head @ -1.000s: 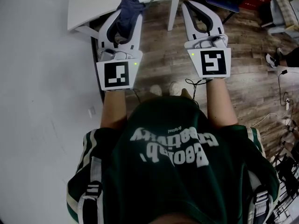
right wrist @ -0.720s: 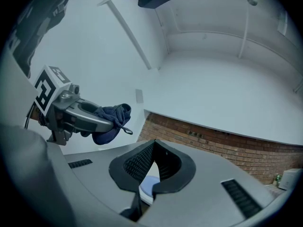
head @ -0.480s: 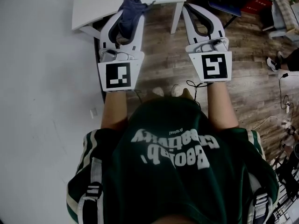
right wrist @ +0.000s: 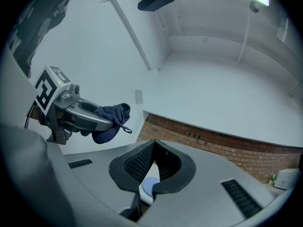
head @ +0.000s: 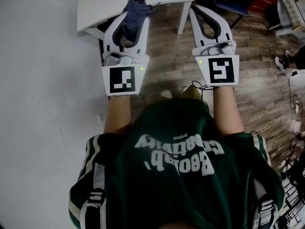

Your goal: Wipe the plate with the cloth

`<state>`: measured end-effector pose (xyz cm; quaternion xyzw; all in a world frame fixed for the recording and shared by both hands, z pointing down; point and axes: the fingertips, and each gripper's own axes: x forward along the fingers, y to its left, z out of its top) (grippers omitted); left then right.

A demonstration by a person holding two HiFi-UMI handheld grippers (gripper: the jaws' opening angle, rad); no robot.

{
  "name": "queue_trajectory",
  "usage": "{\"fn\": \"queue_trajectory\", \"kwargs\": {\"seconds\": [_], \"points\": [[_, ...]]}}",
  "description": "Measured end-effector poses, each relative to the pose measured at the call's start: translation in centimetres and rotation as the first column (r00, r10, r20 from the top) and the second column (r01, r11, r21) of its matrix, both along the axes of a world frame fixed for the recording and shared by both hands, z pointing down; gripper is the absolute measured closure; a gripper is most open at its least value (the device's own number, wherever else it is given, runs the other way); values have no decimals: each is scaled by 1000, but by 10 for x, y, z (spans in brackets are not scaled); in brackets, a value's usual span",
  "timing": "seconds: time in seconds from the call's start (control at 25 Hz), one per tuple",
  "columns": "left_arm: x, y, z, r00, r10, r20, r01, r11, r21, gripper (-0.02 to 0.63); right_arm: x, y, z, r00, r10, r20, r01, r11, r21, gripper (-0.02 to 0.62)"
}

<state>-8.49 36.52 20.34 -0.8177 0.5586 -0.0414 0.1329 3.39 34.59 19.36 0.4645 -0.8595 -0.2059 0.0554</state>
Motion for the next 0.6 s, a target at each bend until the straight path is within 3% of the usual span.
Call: {"fn": "queue_trajectory", "kwargs": {"seconds": [0.6], "points": [[-6,-15,22,1000,29,5,-29,999,-25,471,-9,-11,17,999,11,-32,-11,1000,-9,601]]}}
